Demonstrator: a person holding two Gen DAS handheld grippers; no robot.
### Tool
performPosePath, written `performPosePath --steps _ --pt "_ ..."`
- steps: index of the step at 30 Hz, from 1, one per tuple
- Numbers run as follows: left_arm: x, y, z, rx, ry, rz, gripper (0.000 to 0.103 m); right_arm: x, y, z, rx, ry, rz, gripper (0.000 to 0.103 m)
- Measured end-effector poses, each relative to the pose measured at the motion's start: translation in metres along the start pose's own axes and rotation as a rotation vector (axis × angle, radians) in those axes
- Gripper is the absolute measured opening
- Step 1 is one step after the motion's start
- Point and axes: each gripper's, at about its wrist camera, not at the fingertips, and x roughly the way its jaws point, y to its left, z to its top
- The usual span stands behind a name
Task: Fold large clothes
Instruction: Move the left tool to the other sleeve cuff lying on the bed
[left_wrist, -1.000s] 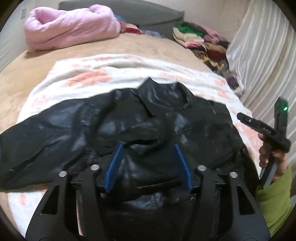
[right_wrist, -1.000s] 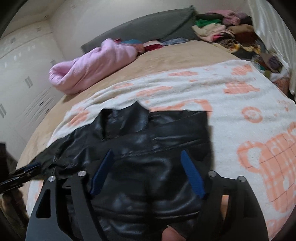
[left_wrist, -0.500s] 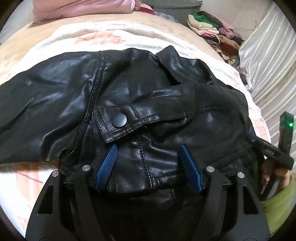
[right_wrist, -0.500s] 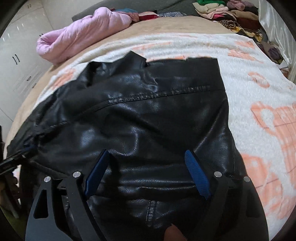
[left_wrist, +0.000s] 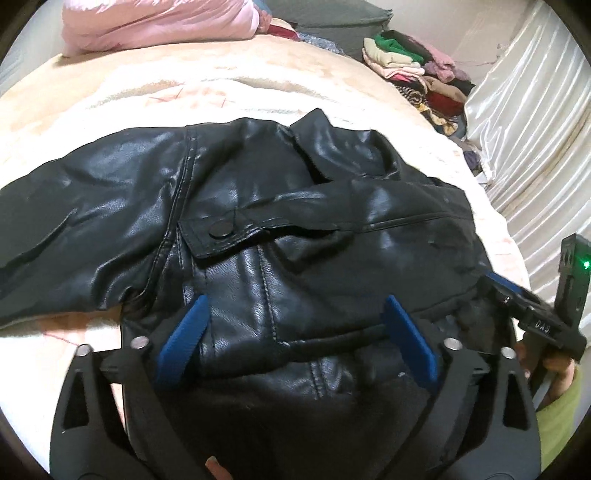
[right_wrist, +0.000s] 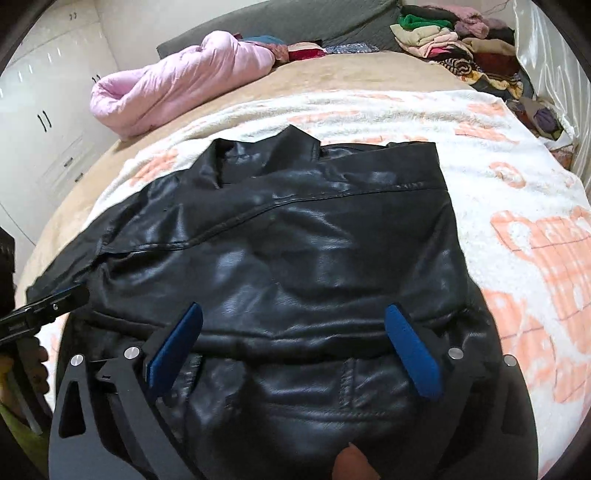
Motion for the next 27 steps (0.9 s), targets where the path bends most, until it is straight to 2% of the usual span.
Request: performPosePath --steps 2,9,19,27 --pt "-0.005 -0.002 0.0 -0.005 -0.007 -0.019 0.093 -0.006 0.004 -0.002 -0.002 -0.008 -0.009 0.099" --pt "-0.02 -0.008 0.001 -0.002 -0.025 -0.004 0.093 -0.029 0.02 -0.005 -0.024 -0.073 -0.073 0.099" --pt "-0.044 0.011 0.001 -0.03 -0.053 0.046 0.093 -0.054 0.057 -0.002 -0.061 -0.143 -0.035 0.099" --pt "-0.07 0.042 -0.008 -0.077 -0.079 0.074 0.093 -0.059 0.096 0.004 -0.115 -0.167 -0.013 0.099"
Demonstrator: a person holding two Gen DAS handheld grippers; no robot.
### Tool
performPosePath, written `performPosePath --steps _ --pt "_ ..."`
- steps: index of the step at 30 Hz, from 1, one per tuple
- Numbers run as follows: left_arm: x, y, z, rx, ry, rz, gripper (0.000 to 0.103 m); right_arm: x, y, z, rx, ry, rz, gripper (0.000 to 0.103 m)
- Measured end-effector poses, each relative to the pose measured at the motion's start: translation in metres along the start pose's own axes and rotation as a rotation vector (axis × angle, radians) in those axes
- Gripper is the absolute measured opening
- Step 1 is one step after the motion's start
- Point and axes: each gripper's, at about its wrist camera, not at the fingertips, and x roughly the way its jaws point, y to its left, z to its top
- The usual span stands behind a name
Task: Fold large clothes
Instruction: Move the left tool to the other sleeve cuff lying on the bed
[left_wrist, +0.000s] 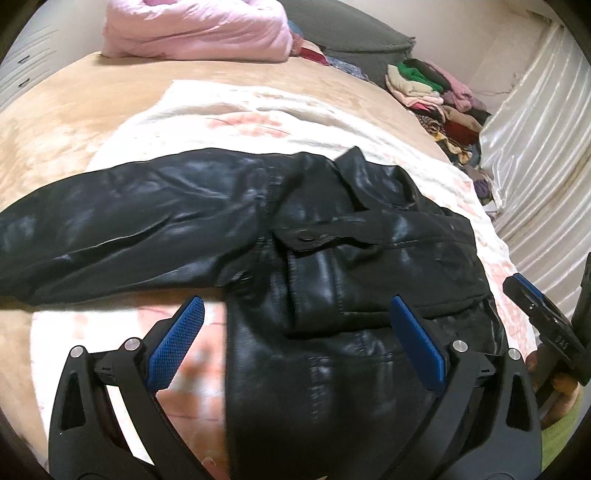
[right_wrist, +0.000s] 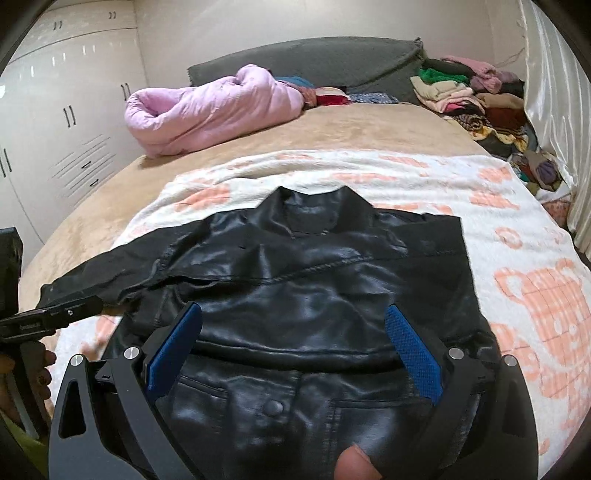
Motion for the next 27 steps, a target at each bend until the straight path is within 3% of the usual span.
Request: performPosePath --steps 10,22,27 --pt "-0.029 0.038 -0.002 -0.066 -0.052 0.034 0.093 0.002 0.048 0.012 -0.05 -0.018 0.06 0.099" --pt "-0.054 0.074 -0.003 -0.162 -0.114 0.024 0.093 0.002 0.111 0.029 -0.115 -0.033 0.124 0.099" --pt "-0.062 0.088 -0.003 -0.187 -0.142 0.079 0.093 0.005 0.137 0.033 -0.145 -0.032 0.151 0.099"
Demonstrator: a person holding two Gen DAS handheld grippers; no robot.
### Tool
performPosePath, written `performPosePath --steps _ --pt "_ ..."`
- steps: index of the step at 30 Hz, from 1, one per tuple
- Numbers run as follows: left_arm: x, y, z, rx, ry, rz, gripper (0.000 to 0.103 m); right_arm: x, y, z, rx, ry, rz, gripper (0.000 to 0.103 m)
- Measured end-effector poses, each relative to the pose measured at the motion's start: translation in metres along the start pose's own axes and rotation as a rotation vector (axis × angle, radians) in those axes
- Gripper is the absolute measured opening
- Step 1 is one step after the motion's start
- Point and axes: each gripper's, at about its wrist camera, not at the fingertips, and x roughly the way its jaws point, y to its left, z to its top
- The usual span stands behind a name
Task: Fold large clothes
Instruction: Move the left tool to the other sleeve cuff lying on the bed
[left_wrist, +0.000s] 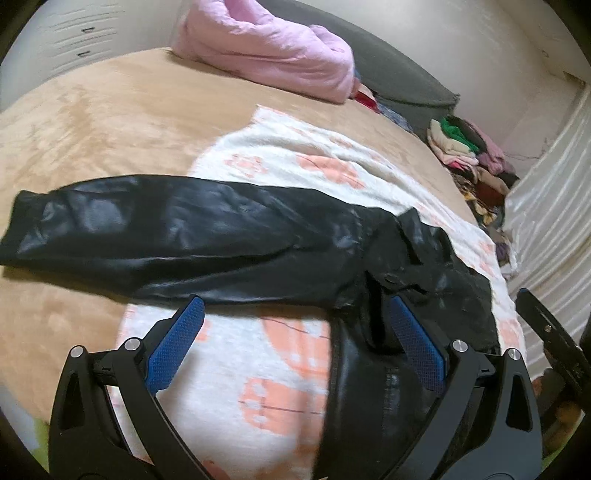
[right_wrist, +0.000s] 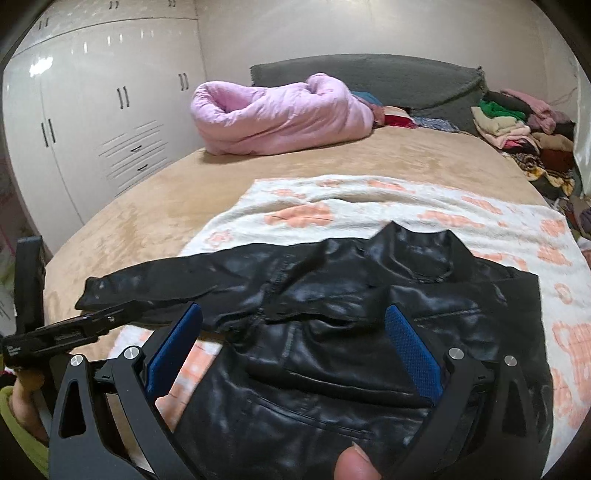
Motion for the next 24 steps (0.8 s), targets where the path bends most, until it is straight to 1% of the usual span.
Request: performPosePath --steps 10,15,20,24 --pt "-0.012 0.036 0.004 -0.07 -0.037 0.047 0.093 0.016 0.048 0.003 -0.079 0.019 0.043 0.099" --pt "-0.015 0.055 0.005 -0.115 -0.051 0.071 0.093 0.023 0.062 0.003 -0.106 0.029 0.057 0.099" --pt "-0.019 0.075 0.007 -0.171 -0.071 0.072 0.093 0.03 0.073 0.003 -0.121 0.041 0.07 0.099" --pt "-0.021 0.093 0.007 -0.221 -0.082 0.096 0.093 0.039 0.086 0.005 -0.15 0.055 0.086 0.099"
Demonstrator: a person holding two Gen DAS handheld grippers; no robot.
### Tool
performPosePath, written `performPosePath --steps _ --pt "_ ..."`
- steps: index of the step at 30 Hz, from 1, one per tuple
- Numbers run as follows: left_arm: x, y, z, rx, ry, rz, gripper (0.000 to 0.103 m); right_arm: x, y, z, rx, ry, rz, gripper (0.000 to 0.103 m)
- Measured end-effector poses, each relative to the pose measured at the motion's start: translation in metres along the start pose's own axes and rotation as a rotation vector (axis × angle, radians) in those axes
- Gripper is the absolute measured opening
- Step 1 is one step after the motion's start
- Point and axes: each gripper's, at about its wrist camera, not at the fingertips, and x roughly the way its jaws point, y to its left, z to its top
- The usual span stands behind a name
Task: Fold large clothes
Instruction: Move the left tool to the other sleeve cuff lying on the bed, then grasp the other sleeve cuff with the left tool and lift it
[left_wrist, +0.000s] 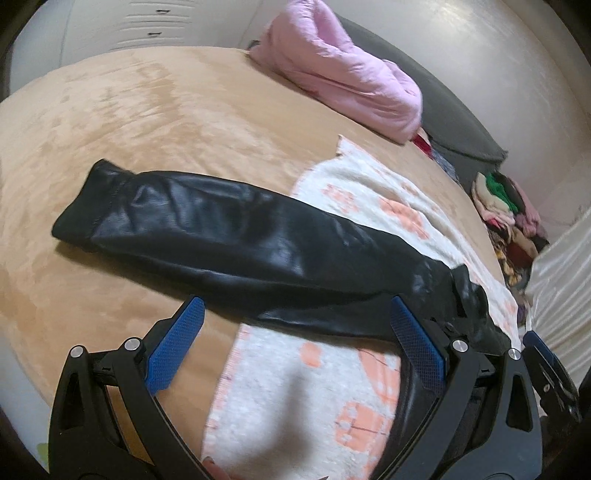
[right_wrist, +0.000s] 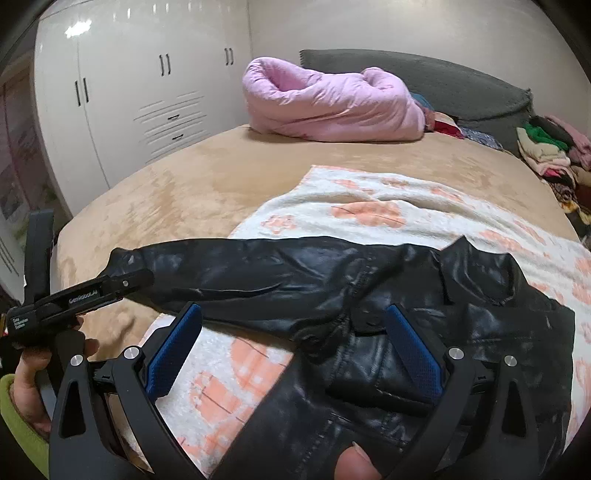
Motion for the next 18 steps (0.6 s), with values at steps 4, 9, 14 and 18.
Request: performPosePath --steps 4,9,14,18 --pt "0.003 0.017 0.003 -0.055 -0.001 0.018 0.093 0.009 0.012 0.005 -0.026 0.008 0.022 0.099" --pt "0.007 0.037 0.005 -0.114 -0.006 0.046 0.093 0.021 0.026 0.009 -0.049 0.023 0.046 0.099" --pt "0.014 0.068 0.006 -0.233 -0.005 0.084 0.093 0.028 0.026 0.003 -0.04 0.041 0.057 0.099" --pt "0.021 0.09 0.005 -0.307 -0.015 0.091 0.093 0.033 0.017 -0.006 -0.022 0.063 0.041 0.099"
